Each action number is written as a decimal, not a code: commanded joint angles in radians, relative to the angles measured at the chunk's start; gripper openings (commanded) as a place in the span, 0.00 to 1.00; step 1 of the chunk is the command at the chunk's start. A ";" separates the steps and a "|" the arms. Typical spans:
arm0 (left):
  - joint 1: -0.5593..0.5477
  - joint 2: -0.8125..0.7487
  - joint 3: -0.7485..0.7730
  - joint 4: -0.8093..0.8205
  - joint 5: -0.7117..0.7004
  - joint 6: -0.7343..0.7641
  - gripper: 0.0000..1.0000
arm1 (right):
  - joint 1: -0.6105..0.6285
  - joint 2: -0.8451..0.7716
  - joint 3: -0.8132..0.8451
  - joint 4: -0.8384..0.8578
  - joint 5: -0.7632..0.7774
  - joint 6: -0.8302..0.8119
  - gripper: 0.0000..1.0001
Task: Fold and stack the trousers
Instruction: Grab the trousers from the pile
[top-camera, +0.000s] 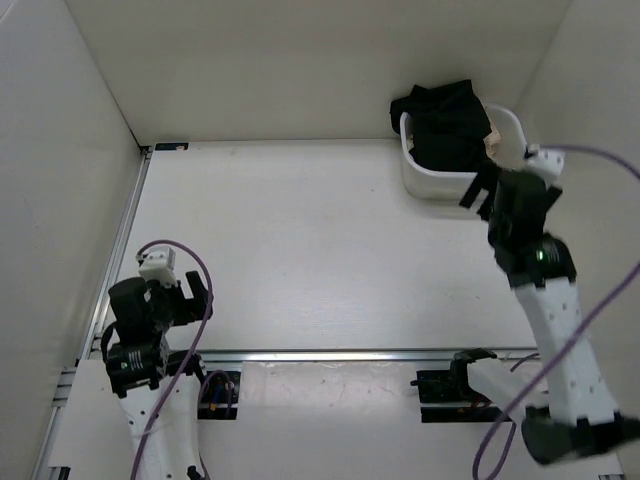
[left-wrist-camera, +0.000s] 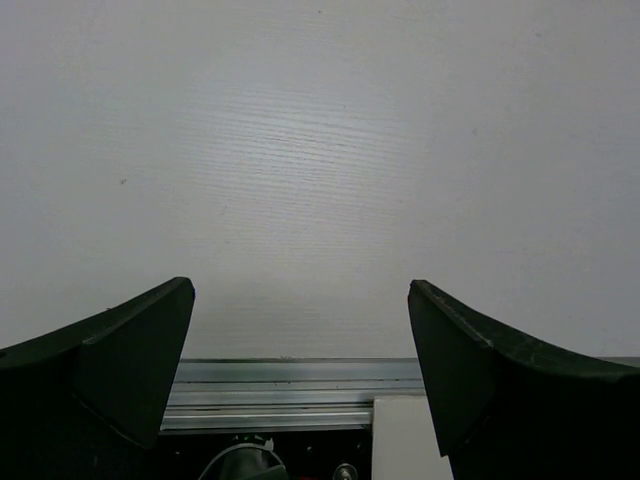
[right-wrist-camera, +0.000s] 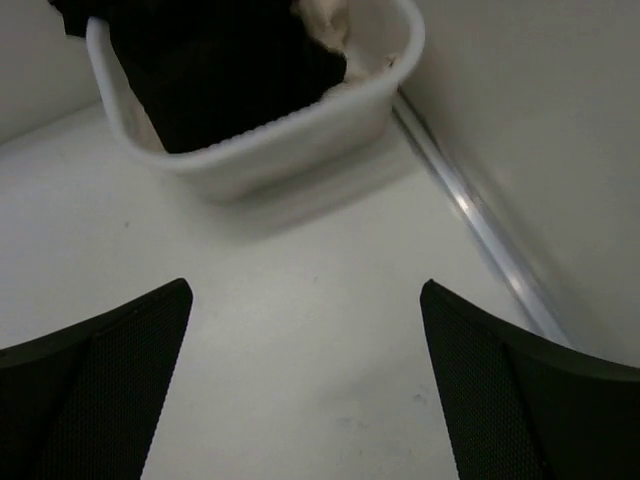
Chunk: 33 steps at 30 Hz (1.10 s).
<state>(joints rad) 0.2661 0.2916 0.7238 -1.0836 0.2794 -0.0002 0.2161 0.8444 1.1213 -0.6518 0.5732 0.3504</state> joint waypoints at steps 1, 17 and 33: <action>-0.001 0.153 0.077 0.053 0.066 0.000 1.00 | -0.020 0.375 0.354 0.149 0.083 -0.198 0.99; -0.001 0.434 0.074 0.221 0.095 0.000 1.00 | -0.225 1.582 1.304 0.333 -0.412 0.035 0.94; -0.001 0.400 0.173 0.231 0.086 0.000 0.71 | 0.076 0.767 1.029 0.494 -0.659 -0.131 0.00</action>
<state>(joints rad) 0.2661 0.6960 0.8528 -0.8730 0.3588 -0.0006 0.1253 1.8278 2.1288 -0.3199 0.0128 0.2932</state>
